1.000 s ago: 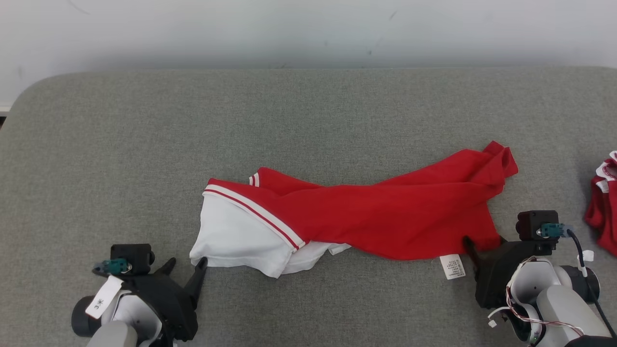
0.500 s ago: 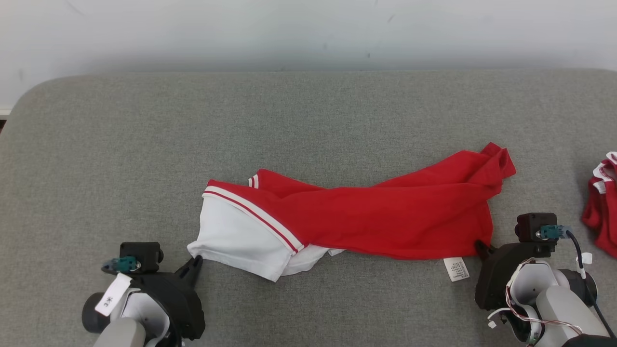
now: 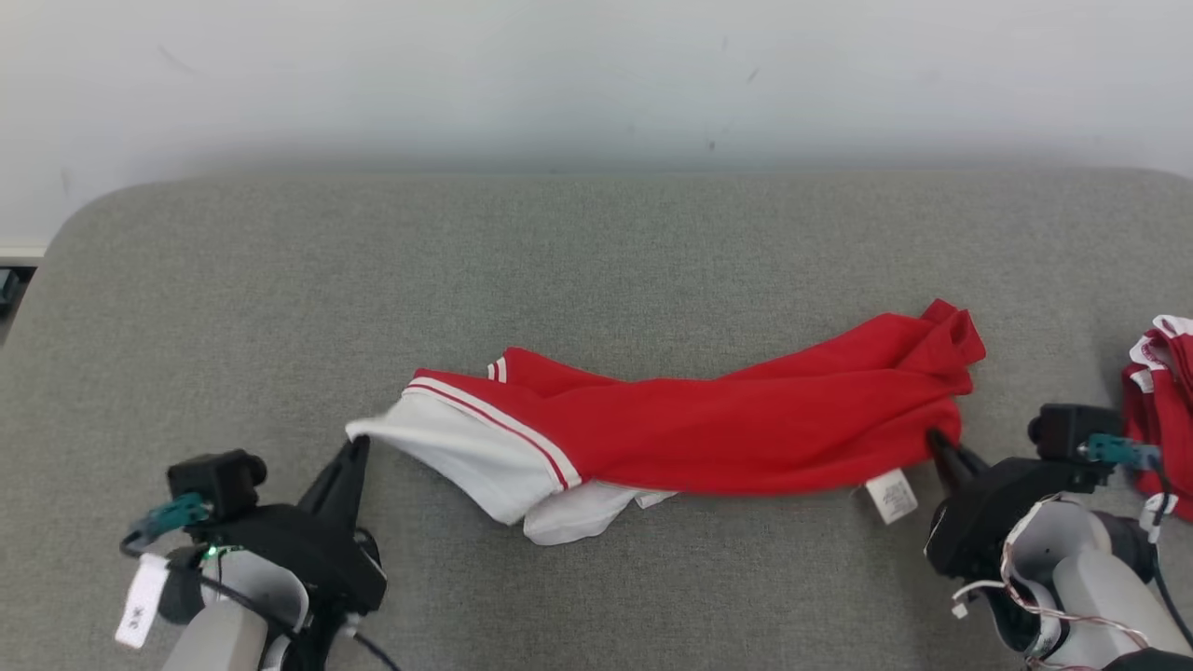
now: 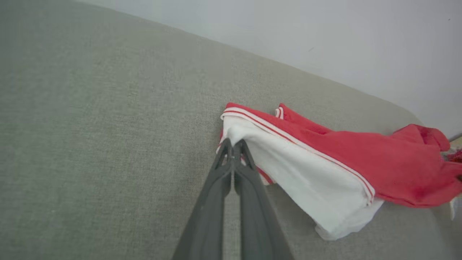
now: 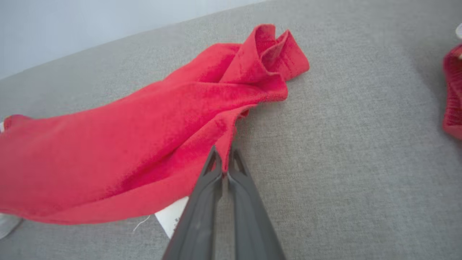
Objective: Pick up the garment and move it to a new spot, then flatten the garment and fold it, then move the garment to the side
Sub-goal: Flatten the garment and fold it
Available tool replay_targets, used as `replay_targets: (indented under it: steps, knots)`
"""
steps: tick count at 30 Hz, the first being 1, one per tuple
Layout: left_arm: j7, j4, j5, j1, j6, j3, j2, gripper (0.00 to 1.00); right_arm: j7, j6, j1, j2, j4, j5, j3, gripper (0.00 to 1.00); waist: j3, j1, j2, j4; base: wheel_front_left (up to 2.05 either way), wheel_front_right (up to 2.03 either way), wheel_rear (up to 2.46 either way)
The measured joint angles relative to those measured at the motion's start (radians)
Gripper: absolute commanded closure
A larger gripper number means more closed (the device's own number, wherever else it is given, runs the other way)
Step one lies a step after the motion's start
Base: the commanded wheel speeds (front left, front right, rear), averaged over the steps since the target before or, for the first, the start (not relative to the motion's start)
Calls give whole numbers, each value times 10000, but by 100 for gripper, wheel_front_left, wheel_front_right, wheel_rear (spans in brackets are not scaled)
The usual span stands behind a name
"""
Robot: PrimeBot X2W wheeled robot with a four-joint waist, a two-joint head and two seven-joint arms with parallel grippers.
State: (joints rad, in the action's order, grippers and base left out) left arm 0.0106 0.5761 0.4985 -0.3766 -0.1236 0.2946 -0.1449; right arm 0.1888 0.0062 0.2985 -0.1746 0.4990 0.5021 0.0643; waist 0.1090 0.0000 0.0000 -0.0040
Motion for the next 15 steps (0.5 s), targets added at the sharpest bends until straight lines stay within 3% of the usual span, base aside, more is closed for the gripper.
replay_targets:
  steps: [8,15]
  knots:
    - [-1501,-1651,1028,283,0,-890,426,100,-970,303,-115,12,-1766,631,-757,100,-356,-1,0,24,0,0,0]
    - [-2184,-3695,2046,1152,-10,-1204,635,100,-1440,585,-1086,132,-3661,1427,-1327,100,-549,-1,0,7,0,0,0]
